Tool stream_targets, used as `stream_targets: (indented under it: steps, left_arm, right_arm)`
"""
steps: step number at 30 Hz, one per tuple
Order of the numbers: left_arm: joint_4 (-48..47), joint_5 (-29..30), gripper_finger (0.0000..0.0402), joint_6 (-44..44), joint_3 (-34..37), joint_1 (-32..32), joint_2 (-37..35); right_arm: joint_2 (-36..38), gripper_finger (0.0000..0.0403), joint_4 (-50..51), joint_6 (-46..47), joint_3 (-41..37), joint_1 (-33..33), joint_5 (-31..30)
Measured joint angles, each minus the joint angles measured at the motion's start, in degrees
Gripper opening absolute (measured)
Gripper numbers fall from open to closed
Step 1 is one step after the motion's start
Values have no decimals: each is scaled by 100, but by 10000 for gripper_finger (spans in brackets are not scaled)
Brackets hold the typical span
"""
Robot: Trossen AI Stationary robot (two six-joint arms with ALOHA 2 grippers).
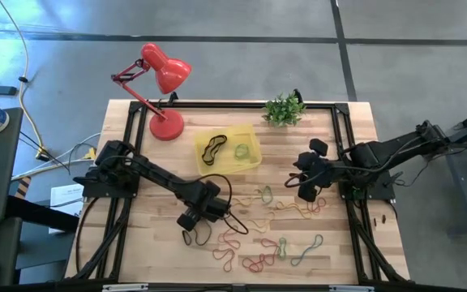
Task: Pick and place rubber bands into bin
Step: Put the black rubber band into the yellow bin
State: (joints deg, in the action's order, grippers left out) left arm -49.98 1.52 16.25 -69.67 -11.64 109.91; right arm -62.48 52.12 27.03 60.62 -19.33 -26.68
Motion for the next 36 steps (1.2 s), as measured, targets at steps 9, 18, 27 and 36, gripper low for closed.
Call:
stream_targets:
  steps: [9,18,27,36]
  left_arm:
    - [230,-16,66,-111,-17,0,94]
    - [188,-87,47,-114,-28,-37,275]
    - [185,-87,8,-112,-8,-35,135]
    - [90,57,1,-200,15,-37,-526]
  right_arm:
    - [0,145,0,0,0,4,2]
    - [0,145,0,0,0,4,4]
    - [0,145,0,-17,0,11,-119]
    - [0,145,-4,11,0,11,-236]
